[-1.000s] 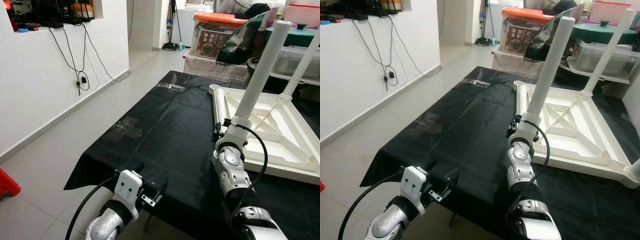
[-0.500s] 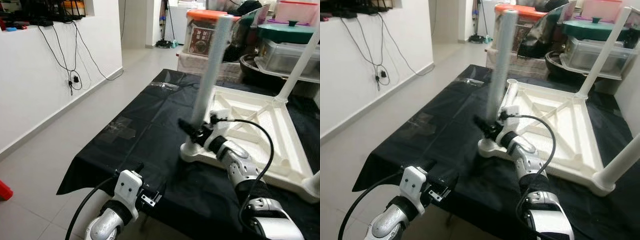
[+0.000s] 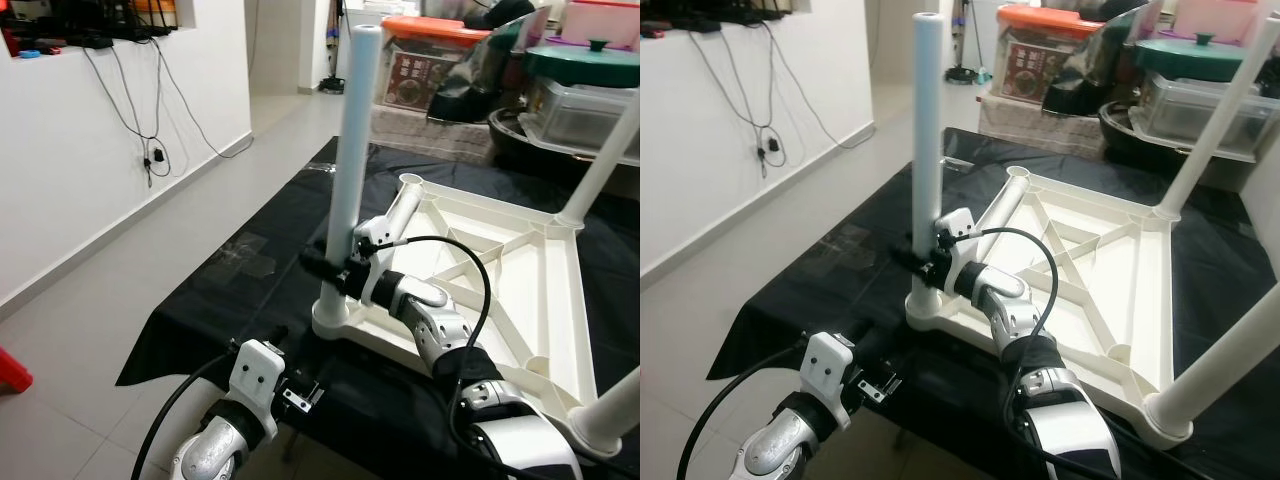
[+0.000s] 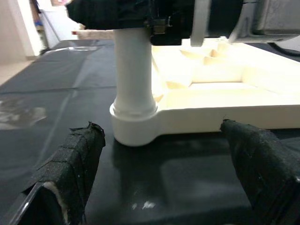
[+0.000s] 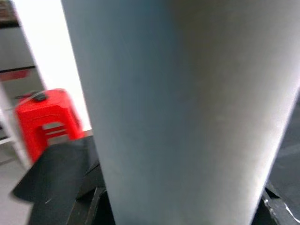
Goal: Building children table
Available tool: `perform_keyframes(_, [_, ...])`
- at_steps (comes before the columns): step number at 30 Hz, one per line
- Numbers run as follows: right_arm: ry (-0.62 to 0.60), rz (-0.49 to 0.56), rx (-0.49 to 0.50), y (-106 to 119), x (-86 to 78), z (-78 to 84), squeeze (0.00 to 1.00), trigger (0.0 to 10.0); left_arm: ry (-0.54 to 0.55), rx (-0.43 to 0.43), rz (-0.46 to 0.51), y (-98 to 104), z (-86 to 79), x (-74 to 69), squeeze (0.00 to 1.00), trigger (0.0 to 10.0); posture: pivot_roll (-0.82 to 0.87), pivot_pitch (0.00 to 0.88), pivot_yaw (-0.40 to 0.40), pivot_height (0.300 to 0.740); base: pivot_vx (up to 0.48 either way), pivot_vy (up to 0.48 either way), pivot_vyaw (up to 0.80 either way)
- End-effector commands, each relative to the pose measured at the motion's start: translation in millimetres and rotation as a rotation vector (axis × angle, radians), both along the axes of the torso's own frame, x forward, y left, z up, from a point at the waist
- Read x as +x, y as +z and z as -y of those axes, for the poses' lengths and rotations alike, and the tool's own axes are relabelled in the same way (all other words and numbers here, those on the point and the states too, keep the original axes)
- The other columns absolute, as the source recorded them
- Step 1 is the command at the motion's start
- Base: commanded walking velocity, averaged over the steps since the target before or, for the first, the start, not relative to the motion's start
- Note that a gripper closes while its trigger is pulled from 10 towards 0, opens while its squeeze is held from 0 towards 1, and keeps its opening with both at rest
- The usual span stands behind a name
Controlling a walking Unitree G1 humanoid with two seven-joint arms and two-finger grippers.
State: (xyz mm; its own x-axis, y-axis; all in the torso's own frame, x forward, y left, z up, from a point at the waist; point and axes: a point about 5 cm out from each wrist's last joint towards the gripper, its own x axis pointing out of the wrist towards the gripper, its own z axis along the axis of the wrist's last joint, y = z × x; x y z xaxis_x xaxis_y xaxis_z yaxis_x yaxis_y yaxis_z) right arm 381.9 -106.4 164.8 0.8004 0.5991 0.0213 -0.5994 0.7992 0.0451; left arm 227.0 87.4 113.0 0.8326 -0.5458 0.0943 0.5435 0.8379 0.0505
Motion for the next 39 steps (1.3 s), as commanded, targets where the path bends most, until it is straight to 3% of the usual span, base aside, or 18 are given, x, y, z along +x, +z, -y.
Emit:
perform_keyframes(1, [-0.199, -0.043, 0.028, -3, 5.6, 23.5, 0.0, 0.0, -0.004, 0.007, -0.003, 0, 0.6, -1.6, 0.0, 10.0, 0.19, 0.0, -0.078, 0.74, 0.0, 0.0, 0.0])
perform_keyframes(2, [-0.199, -0.043, 0.028, -3, 5.6, 23.5, 0.0, 0.0, -0.004, 0.007, -0.003, 0, 0.6, -1.6, 0.0, 10.0, 0.19, 0.0, -0.078, 0.74, 0.0, 0.0, 0.0])
perform_keyframes(4, [-0.558, -0.071, 0.031, -11, 5.0, 62.3, 0.0, 0.0, -0.005, 0.006, -0.005, -1, 0.5, -1.3, 0.0, 10.0, 0.18, 0.0, -0.072, 0.74, 0.0, 0.0, 0.0])
perform_keyframes(5, [-0.558, -0.071, 0.031, -11, 5.0, 62.3, 0.0, 0.0, -0.005, 0.006, -0.005, -1, 0.5, -1.3, 0.0, 10.0, 0.18, 0.0, -0.072, 0.74, 0.0, 0.0, 0.0])
perform_keyframes(6, [-0.757, -0.077, 0.016, -16, 0.0, 84.1, 0.0, 0.0, -0.006, 0.006, -0.007, -1, 0.4, -1.3, 0.0, 10.0, 0.18, 0.0, -0.069, 0.74, 0.0, 0.0, 0.0])
perform_keyframes(7, [-0.757, -0.077, 0.016, -16, 0.0, 84.1, 0.0, 0.0, -0.006, 0.006, -0.007, -1, 0.4, -1.3, 0.0, 10.0, 0.18, 0.0, -0.069, 0.74, 0.0, 0.0, 0.0])
perform_keyframes(9, [-1.073, -0.098, 0.038, -24, -15.3, 114.8, 0.0, 0.0, -0.007, 0.007, -0.008, -1, 0.2, -1.1, 0.0, 10.0, 0.18, 0.0, -0.067, 0.74, 0.0, 0.0, 0.0])
perform_keyframes(12, [-1.163, -0.105, 0.048, -27, -20.8, 122.5, 0.0, 0.0, -0.007, 0.007, -0.008, -1, 0.1, -1.0, 0.0, 10.0, 0.18, 0.0, -0.067, 0.74, 0.0, 0.0, 0.0])
perform_keyframes(14, [-1.314, -0.141, 0.067, -32, -31.3, 129.4, 0.0, 0.0, -0.007, 0.008, -0.007, 0, -0.1, -0.7, 0.0, 10.0, 0.17, 0.0, -0.063, 0.74, 0.0, 0.0, 0.0])
perform_keyframes(18, [-1.349, -0.181, 0.079, -37, -35.9, 123.7, 0.0, 0.0, -0.007, 0.008, -0.008, 0, -0.3, -0.5, 0.0, 10.0, 0.17, 0.0, -0.062, 0.74, 0.0, 0.0, 0.0])
perform_keyframes(20, [-1.309, -0.194, 0.097, -38, -33.7, 116.2, 0.0, 0.0, -0.008, 0.007, -0.009, 0, -0.2, -0.5, 0.0, 10.0, 0.17, 0.0, -0.059, 0.74, 0.0, 0.0, 0.0])
perform_keyframes(21, [-1.258, -0.183, 0.086, -38, -30.2, 107.6, 0.0, 10.0, -0.008, 0.007, -0.009, 0, -0.1, -0.6, 0.0, 10.0, 0.17, 0.0, -0.061, 0.74, 0.0, 0.0, 0.0])
perform_keyframes(22, [-1.187, -0.17, 0.099, -37, -26.4, 98.7, 0.0, 10.0, -0.008, 0.007, -0.01, -1, 0.1, -0.7, 0.0, 10.0, 0.17, 0.0, -0.061, 0.74, 0.0, 0.0, 0.0])
perform_keyframes(23, [-1.114, -0.152, 0.111, -36, -23.2, 90.5, 1.0, 10.0, -0.008, 0.006, -0.01, -1, 0.3, -0.8, 0.0, 10.0, 0.17, 0.0, -0.063, 0.74, 0.0, 0.0, 0.0])
perform_keyframes(28, [-1.139, -0.105, 0.02, -32, -24.3, 86.9, 0.96, 10.0, -0.005, 0.004, -0.01, 0, 0.3, -0.7, 0.0, 10.0, 0.18, 0.0, -0.071, 0.74, 0.0, 0.0, 0.0])
perform_keyframes(29, [-1.153, -0.103, 0.006, -32, -24.9, 88.2, 0.0, 10.0, -0.004, 0.003, -0.009, 0, 0.2, -0.7, 0.0, 10.0, 0.18, 0.0, -0.07, 0.74, 0.0, 0.0, 0.0])
perform_keyframes(39, [-1.142, -0.072, -0.059, -38, -44.4, 97.3, 0.0, 10.0, -0.003, 0.0, -0.012, 0, 0.2, -2.3, 0.0, 10.0, 0.17, 0.0, -0.069, 0.74, 0.0, 0.0, 0.0])
